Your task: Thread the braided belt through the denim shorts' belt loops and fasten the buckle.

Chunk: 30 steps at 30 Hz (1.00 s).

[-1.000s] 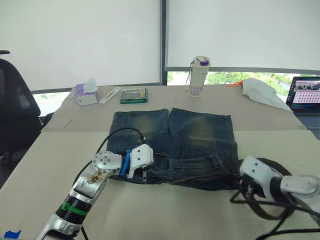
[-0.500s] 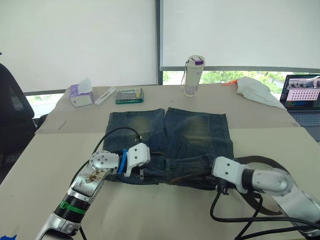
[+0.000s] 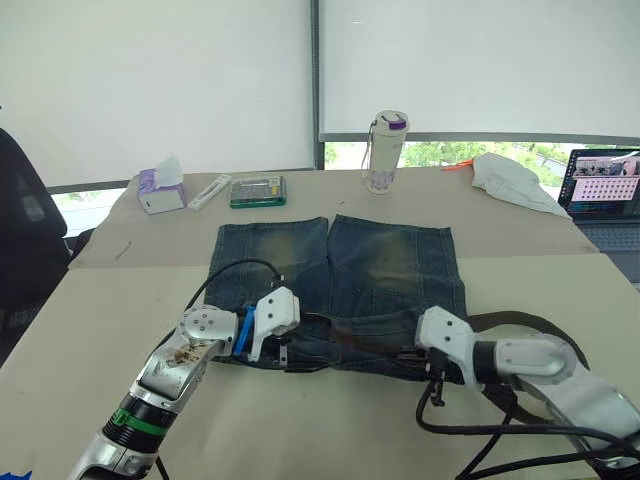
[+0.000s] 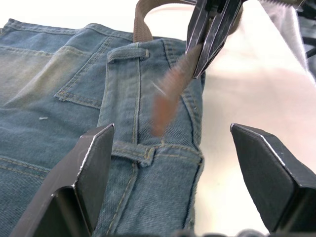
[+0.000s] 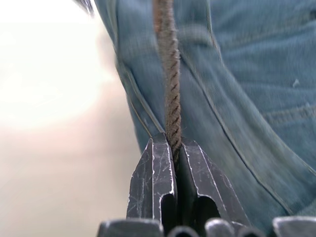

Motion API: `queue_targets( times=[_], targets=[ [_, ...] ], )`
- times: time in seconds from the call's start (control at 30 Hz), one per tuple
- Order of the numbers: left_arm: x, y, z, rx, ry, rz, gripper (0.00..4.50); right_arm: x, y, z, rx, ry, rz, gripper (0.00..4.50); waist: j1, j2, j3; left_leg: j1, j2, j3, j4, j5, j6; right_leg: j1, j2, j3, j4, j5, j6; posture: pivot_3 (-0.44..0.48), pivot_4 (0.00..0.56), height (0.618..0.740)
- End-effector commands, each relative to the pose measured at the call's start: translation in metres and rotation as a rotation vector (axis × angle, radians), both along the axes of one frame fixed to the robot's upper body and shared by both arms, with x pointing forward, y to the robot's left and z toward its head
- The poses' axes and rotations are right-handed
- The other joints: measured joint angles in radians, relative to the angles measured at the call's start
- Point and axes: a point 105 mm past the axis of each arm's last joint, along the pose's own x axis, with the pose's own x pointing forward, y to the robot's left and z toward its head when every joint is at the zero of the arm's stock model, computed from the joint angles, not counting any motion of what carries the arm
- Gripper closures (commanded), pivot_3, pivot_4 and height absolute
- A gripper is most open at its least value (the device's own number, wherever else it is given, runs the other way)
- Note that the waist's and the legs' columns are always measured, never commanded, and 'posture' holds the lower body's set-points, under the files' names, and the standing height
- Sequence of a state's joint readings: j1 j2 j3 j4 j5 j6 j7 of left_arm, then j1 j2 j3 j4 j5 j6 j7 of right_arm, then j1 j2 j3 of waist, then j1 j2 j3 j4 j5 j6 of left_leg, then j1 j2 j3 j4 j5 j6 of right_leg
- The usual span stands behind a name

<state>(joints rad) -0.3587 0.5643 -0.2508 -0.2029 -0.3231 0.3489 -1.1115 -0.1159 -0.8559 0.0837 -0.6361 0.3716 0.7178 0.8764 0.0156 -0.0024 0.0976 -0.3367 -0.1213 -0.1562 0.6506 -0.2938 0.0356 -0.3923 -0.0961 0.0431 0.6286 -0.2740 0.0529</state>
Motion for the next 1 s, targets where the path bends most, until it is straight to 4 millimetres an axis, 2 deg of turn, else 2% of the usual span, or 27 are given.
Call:
queue_targets(
  times=[0.03,0.2,0.23,0.3,0.57,0.6,0.67,0.77,0.8,0.83,0.9,1.0],
  targets=[
    [-0.001,-0.010,0.024,-0.060,-0.026,-0.028,0.53,-0.003,0.007,0.020,0.042,-0.034,0.030,4.48,0.001,0.000,0.000,0.000,0.000,0.000,0.000,0.000,0.000,0.000,0.000,0.000,0.000,0.000,0.000,0.000,0.150,0.740],
    [0.006,-0.017,0.035,-0.108,0.012,-0.017,0.53,-0.008,0.011,0.024,0.040,-0.026,0.052,4.48,0.002,0.000,0.000,0.000,0.000,0.000,0.000,0.000,0.000,0.000,0.000,0.000,0.000,0.000,0.000,0.000,0.150,0.740],
    [0.005,-0.019,0.037,-0.110,0.018,-0.029,1.08,-0.009,0.012,0.025,0.039,-0.025,0.055,4.50,0.000,0.000,0.000,0.000,0.000,0.000,0.000,0.000,0.000,0.000,0.000,0.000,0.000,0.000,0.000,0.000,0.150,0.740],
    [0.003,-0.021,0.039,-0.114,0.038,-0.053,1.62,-0.010,0.013,0.025,0.036,-0.022,0.061,4.50,-0.001,0.000,0.000,0.000,0.000,0.000,0.000,0.000,0.000,0.000,0.000,0.000,0.000,0.000,0.000,0.000,0.150,0.740],
    [-0.003,-0.024,0.042,-0.104,0.131,-0.104,4.37,-0.008,0.008,0.028,0.064,-0.013,-0.007,4.50,0.000,-0.001,0.000,0.000,0.000,0.000,0.000,0.000,0.000,0.000,0.000,0.000,0.000,0.000,0.000,0.000,0.150,0.740],
    [-0.003,-0.024,0.041,-0.103,0.142,-0.104,4.47,-0.008,0.007,0.029,0.075,-0.014,-0.019,4.50,0.000,-0.001,0.000,0.000,0.000,0.000,0.000,0.000,0.000,0.000,0.000,0.000,0.000,0.000,0.000,0.000,0.150,0.740],
    [-0.002,-0.025,0.038,-0.085,0.155,-0.109,4.50,-0.007,0.001,0.031,0.084,-0.028,-0.061,3.71,0.002,-0.001,0.001,0.000,0.000,0.000,0.000,0.000,0.000,0.000,0.000,0.000,0.000,0.000,0.000,0.000,0.150,0.740],
    [0.003,-0.027,0.034,-0.072,0.217,-0.085,4.50,-0.008,-0.013,0.037,0.100,-0.067,-0.161,2.83,0.011,-0.001,0.001,0.000,0.000,0.000,0.000,0.000,0.000,0.000,0.000,0.000,0.000,0.000,0.000,0.000,0.150,0.740],
    [0.007,-0.028,0.032,-0.076,0.268,-0.055,4.50,-0.008,-0.021,0.042,0.118,-0.095,-0.218,2.49,0.014,-0.001,0.001,0.000,0.000,0.000,0.000,0.000,0.000,0.000,0.000,0.000,0.000,0.000,0.000,0.000,0.150,0.740],
    [0.016,-0.032,0.037,-0.128,0.357,-0.004,4.50,-0.017,-0.025,0.050,0.187,-0.092,-0.254,2.15,0.021,-0.002,0.001,0.000,0.000,0.000,0.000,0.000,0.000,0.000,0.000,0.000,0.000,0.000,0.000,0.000,0.150,0.740],
    [0.026,-0.038,0.042,-0.185,0.481,0.044,4.50,-0.033,-0.025,0.059,0.283,-0.068,-0.275,2.15,0.030,-0.003,0.002,-0.001,-0.001,-0.001,0.001,0.000,0.000,0.000,0.001,0.000,0.001,0.000,0.000,0.000,0.150,0.740],
    [0.036,-0.049,0.055,-0.259,0.611,0.069,4.50,-0.053,-0.010,0.064,0.454,0.003,-0.266,2.15,0.024,-0.006,0.003,0.000,-0.001,-0.001,0.001,0.000,0.001,0.001,0.002,0.000,0.001,0.000,0.000,0.000,0.150,0.740]
  ],
)
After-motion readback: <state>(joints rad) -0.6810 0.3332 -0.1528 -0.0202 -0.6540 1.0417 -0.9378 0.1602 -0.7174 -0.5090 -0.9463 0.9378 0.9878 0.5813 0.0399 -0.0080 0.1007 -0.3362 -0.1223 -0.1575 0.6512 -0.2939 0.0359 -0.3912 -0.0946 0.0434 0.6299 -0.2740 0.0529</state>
